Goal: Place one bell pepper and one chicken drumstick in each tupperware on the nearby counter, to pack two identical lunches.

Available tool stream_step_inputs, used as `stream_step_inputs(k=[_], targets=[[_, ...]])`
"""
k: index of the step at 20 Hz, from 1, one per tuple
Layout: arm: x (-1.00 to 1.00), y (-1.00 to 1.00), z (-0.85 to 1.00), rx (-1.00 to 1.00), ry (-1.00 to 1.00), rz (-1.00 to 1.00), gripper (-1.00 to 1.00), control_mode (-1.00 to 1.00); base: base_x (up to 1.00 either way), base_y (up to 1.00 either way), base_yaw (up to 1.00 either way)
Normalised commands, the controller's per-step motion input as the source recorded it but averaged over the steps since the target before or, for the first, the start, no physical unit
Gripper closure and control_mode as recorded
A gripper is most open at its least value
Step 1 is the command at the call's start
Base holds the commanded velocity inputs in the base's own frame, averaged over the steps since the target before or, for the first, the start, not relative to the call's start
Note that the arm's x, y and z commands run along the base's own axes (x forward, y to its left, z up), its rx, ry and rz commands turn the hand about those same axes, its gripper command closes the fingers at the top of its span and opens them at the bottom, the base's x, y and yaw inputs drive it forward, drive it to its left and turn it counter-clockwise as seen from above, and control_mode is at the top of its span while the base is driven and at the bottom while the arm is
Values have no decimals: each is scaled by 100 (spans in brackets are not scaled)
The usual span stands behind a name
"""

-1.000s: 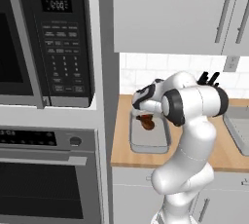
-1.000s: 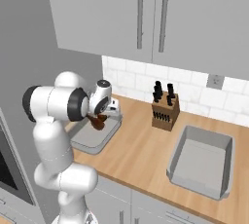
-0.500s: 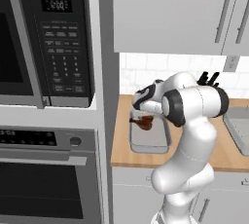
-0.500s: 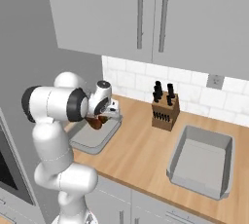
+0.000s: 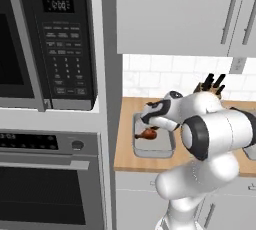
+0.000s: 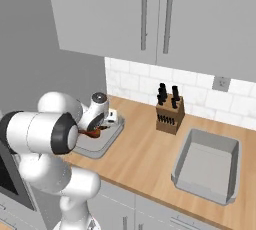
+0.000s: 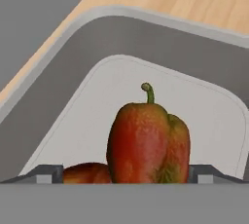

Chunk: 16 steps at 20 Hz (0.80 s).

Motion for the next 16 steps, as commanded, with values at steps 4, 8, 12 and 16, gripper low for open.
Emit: stream_step_inputs(k=[4, 8, 12, 16], targets=[[-66, 0, 1, 0, -17, 9, -100, -100, 0, 0, 0], [-71, -6, 41, 0, -18, 8, -100, -100, 0, 0, 0], [-82, 0, 84, 0, -21, 1, -100, -100, 0, 0, 0], [-91, 0, 92, 0, -6, -4, -100, -100, 0, 0, 0]])
